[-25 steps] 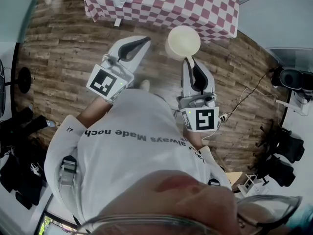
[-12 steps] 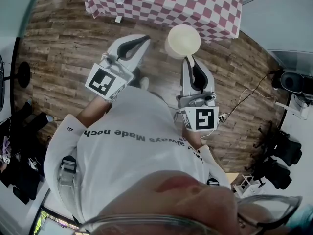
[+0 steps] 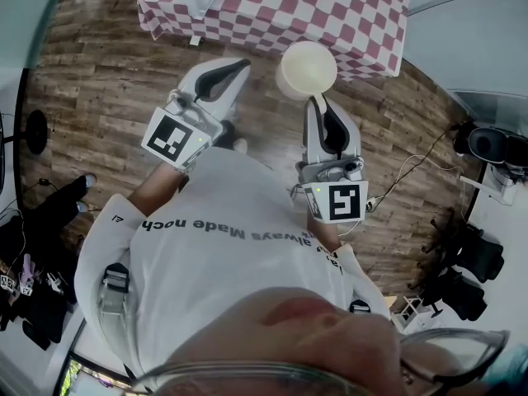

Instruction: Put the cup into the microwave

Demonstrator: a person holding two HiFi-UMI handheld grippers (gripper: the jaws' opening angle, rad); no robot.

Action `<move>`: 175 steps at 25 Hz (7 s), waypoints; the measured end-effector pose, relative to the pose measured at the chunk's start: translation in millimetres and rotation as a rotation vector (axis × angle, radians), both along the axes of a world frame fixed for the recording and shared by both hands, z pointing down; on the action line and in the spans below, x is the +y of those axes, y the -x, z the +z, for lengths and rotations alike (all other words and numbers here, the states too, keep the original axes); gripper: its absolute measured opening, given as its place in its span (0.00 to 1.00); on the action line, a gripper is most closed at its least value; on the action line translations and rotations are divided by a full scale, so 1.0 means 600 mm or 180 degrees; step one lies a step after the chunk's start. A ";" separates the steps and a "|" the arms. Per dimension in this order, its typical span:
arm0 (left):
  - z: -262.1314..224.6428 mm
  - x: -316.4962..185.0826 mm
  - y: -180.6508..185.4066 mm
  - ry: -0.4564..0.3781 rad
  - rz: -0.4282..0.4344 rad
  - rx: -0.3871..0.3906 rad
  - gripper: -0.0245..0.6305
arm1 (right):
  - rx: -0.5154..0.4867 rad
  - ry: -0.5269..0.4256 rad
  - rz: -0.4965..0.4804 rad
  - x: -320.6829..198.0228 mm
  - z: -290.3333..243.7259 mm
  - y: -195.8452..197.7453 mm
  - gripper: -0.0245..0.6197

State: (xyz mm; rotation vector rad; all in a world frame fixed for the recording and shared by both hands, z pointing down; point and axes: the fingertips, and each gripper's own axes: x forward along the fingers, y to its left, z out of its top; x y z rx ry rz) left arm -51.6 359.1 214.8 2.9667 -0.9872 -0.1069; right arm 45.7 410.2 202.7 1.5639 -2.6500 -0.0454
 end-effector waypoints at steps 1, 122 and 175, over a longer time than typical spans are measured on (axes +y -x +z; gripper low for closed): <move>-0.001 -0.015 0.002 -0.0003 -0.0002 -0.0001 0.04 | -0.0002 -0.0003 -0.0006 -0.016 0.000 0.002 0.10; 0.147 -0.878 -0.107 0.0400 0.0140 -0.0021 0.04 | -0.0179 0.0222 0.0048 -0.878 0.162 -0.086 0.10; 0.547 -1.059 -0.121 0.0565 -0.0430 -0.0277 0.04 | -0.0047 0.0477 0.0185 -1.109 0.592 -0.069 0.10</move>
